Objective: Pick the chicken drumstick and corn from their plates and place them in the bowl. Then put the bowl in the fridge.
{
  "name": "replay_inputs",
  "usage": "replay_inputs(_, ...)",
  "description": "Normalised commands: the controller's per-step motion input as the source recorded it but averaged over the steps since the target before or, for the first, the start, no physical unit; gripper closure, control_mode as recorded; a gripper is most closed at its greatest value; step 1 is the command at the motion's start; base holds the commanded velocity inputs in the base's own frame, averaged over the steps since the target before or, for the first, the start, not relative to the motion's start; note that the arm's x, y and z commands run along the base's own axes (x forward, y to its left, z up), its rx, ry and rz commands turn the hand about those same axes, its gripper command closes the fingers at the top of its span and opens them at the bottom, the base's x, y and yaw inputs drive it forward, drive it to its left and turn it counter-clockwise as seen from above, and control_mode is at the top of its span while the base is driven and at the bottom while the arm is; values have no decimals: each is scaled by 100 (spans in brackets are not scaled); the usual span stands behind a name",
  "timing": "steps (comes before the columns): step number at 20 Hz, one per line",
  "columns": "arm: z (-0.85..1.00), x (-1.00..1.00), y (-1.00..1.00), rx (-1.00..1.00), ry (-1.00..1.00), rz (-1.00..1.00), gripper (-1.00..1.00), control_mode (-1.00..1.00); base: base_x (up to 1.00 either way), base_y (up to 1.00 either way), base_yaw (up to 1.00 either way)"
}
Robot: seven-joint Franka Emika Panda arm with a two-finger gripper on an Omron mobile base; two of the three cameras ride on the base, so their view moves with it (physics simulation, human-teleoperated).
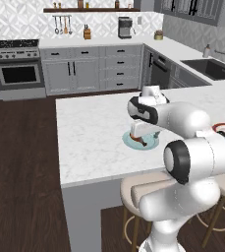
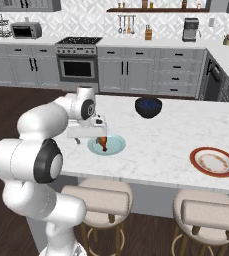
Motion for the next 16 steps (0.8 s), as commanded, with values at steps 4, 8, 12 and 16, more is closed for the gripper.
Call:
replay_inputs(4, -54, 62, -18, 0, -5, 18, -100, -100, 0, 0, 0)
replay_inputs(8, -29, 47, -24, 0, -4, 14, -100, -100, 0, 0, 0)
replay_inputs(12, -32, 57, 0, 0, -6, 9, -100, -100, 0, 0, 0)
replay_inputs(16, -32, 51, 0, 0, -5, 5, -100, -100, 0, 0, 0)
